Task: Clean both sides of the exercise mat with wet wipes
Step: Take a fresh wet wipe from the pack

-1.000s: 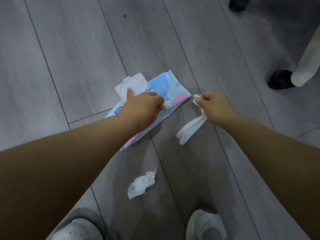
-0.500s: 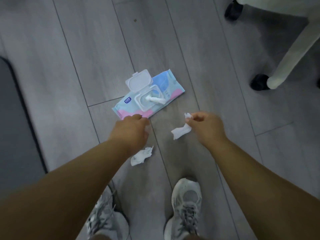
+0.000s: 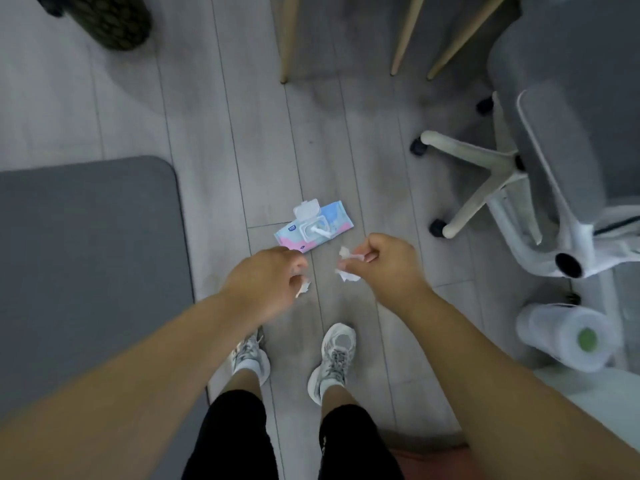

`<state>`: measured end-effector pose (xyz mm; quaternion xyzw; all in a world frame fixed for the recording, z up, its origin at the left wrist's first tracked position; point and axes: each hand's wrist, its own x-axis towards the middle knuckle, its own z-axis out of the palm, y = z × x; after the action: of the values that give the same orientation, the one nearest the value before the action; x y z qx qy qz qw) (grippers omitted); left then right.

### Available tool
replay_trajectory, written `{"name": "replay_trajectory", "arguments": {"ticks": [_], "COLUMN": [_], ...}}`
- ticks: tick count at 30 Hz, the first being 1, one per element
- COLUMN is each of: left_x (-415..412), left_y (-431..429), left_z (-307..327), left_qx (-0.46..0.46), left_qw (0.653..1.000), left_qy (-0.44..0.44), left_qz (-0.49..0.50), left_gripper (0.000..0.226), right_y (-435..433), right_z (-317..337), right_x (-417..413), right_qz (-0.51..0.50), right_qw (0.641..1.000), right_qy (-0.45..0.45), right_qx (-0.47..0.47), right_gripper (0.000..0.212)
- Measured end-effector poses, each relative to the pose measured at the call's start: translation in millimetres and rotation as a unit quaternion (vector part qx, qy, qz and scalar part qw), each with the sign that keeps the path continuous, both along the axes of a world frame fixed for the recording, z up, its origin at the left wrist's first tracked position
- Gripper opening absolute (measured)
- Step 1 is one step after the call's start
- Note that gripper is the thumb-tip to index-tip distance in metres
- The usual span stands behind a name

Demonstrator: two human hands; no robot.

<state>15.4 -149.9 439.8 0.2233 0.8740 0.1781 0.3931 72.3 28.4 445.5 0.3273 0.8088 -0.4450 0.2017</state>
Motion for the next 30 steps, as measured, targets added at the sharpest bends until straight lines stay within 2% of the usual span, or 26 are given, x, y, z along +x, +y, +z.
{"name": "replay_trajectory", "arguments": {"ticks": [3,6,11,14,17,21,27,30], "left_x": [-8,-15,-33,-43,-45,-42,-12,13], "left_y": [-14,-31,-61,-73,-83,-88,-67,-51], "left_z": [85,156,241,284,320,350,383,392], "left_qx": [0.089,0.157,0.221,0.252,0.291,0.336,0.373,0.367], "left_qw": [0.989,0.969,0.946,0.927,0.894,0.847,0.755,0.708], "left_qy": [-0.056,-0.084,-0.036,0.002,0.031,0.052,0.129,0.158], "left_qz": [0.107,0.168,0.235,0.279,0.339,0.41,0.524,0.582], "left_gripper": [0.031,0.041,0.015,0.01,0.018,0.023,0.031,0.028], "right_y": [-20,-39,-66,-78,-82,-80,-79,-67], "right_z": [90,170,273,316,347,372,390,390], "right_x": [-18,-33,-54,-67,-80,-98,-107,-107], "right_qz": [0.032,0.04,0.079,0.067,0.039,0.059,0.141,0.17], "right_qw": [0.998,0.993,0.979,0.971,0.956,0.948,0.934,0.935], "right_qy": [0.023,0.074,0.149,0.217,0.289,0.307,0.269,0.287], "right_qx": [-0.039,-0.085,-0.112,-0.081,-0.042,-0.052,-0.187,-0.121], "right_gripper": [0.022,0.021,0.018,0.011,0.013,0.008,0.012,0.011]}}
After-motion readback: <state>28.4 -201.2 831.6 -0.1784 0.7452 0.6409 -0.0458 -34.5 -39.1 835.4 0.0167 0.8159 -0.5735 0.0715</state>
